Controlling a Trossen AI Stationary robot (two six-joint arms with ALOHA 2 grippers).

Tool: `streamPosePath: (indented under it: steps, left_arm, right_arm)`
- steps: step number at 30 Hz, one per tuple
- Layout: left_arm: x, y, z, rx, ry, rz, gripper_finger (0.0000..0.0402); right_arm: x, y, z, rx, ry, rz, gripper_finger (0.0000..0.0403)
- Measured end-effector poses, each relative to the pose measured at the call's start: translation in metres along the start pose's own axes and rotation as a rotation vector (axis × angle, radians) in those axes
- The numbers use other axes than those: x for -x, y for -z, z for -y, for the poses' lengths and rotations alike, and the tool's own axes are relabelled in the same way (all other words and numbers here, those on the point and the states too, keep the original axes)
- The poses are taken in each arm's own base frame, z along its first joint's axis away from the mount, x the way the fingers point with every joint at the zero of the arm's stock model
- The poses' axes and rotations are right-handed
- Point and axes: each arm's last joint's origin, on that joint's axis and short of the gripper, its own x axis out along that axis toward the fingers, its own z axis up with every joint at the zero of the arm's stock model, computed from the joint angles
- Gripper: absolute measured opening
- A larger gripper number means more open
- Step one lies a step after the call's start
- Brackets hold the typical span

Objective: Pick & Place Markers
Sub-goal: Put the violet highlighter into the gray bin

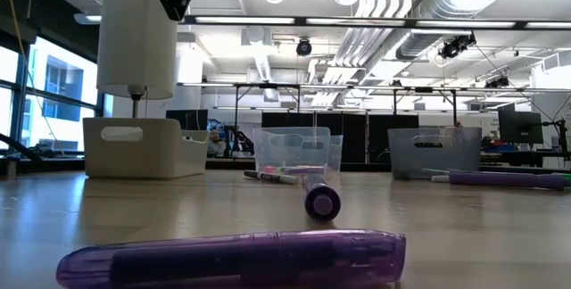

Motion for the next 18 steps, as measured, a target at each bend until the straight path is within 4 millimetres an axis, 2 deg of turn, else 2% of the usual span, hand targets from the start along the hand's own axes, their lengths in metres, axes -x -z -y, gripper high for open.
streamPosePath:
  steps: [4,13,18]
  left_arm:
    - [-0.0026,-0.0015,0.0022,0.001,0.025,-0.005,0.02]
    - [-0.0054,-0.0022,0.0027,-0.011,0.001,-0.003,0.0066]
    - [-0.0053,-0.002,0.0027,0.0,0.001,-0.003,0.0065]
  right_arm:
    - [-0.0012,-0.0004,0.0018,0.001,-0.002,-0.003,0.0059]
    - [-0.0014,0.0004,0.0022,-0.001,-0.007,-0.013,0.006]
    - [-0.0014,0.0003,0.0022,-0.001,-0.006,-0.013,0.0073]
